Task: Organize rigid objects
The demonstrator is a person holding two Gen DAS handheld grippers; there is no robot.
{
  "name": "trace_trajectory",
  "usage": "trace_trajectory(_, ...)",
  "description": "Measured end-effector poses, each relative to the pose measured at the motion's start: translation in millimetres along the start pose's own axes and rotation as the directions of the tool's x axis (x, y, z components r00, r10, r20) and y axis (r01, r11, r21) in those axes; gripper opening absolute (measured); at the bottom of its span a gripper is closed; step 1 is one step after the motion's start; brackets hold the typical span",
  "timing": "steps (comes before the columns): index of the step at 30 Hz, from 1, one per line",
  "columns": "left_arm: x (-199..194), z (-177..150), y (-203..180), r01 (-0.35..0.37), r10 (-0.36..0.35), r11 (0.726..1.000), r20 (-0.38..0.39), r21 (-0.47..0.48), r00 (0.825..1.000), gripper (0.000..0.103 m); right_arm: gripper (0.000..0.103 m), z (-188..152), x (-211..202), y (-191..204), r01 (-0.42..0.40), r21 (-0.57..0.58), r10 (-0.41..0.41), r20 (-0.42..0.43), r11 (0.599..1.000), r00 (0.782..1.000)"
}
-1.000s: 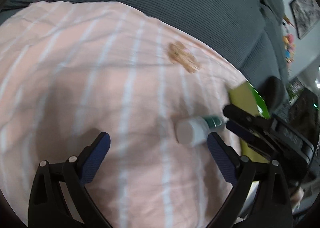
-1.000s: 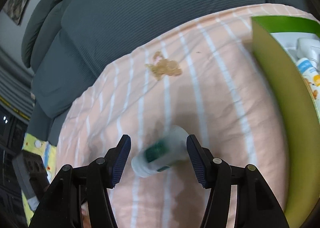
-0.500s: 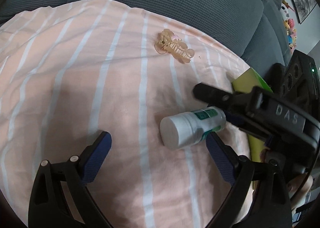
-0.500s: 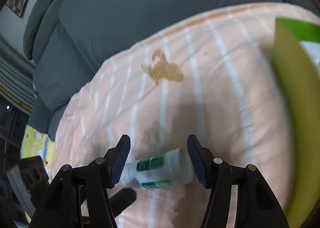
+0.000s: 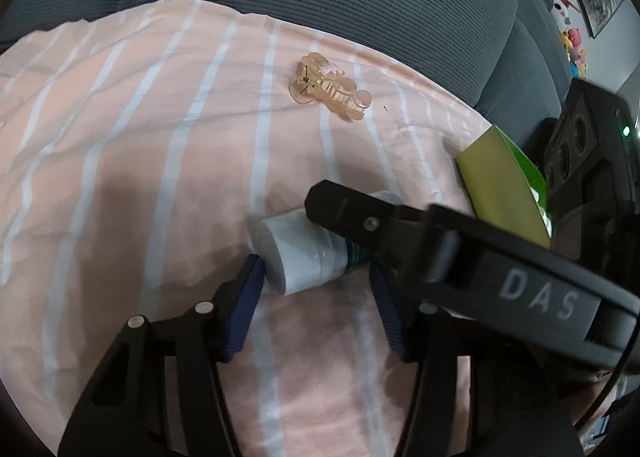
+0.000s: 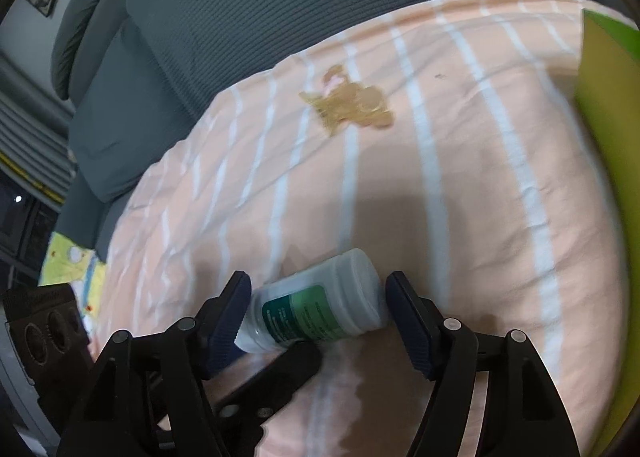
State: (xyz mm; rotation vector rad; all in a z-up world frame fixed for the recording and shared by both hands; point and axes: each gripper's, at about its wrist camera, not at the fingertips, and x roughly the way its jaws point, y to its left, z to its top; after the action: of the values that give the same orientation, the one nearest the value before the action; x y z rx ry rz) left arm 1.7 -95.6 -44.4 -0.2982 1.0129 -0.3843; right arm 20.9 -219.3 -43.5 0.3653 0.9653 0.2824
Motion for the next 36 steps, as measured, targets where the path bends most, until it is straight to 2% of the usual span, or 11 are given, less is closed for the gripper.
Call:
trace_trajectory(3, -0.7, -0.7, 2.0, 0.012, -0.012, 1.0, 0.002, -0.013, 1.0, 0.051, 0.073, -0.9, 0.3, 6.1, 0.031, -0.031, -0.031, 0.014, 0.999, 0.999)
trace_trajectory(13, -8.6, -2.7, 6.7, 0.04, -0.04, 0.999, -0.019, -0.032, 0.999, 0.049, 0.073, -3.5, -1.2, 9.1, 0.039, -0.029, -0.038, 0.032, 0.999, 0.999)
trace_trajectory(18, -15.4, -7.3, 1.8, 0.111, -0.112, 0.993, -0.053, -0.031, 0.992, 0.049, 0.073, 0.0, 1.4, 11.5, 0.095, -0.042, -0.094, 0.038, 0.995, 0.995)
trace_trajectory(24, -25.7, -6.5, 7.8, 0.151, -0.154, 0.987, -0.052, -0.057, 0.987, 0.049, 0.072, 4.7, -1.3, 6.5, 0.027, 0.003, -0.027, 0.041, 1.0, 0.999)
trace_trajectory(30, -36.9, -3.6, 12.1, 0.145, -0.147, 0.988, -0.028, -0.058, 0.989, 0.049, 0.072, 5.4, -0.8, 9.5, 0.034, -0.002, -0.034, 0.046, 0.999, 0.998)
trace_trajectory(36, -52.4, 3.7, 22.2, 0.058, -0.056, 0.997, 0.044, -0.054, 0.997, 0.049, 0.072, 4.6, -17.8, 18.5, 0.089, -0.042, -0.085, 0.094, 0.995, 0.992)
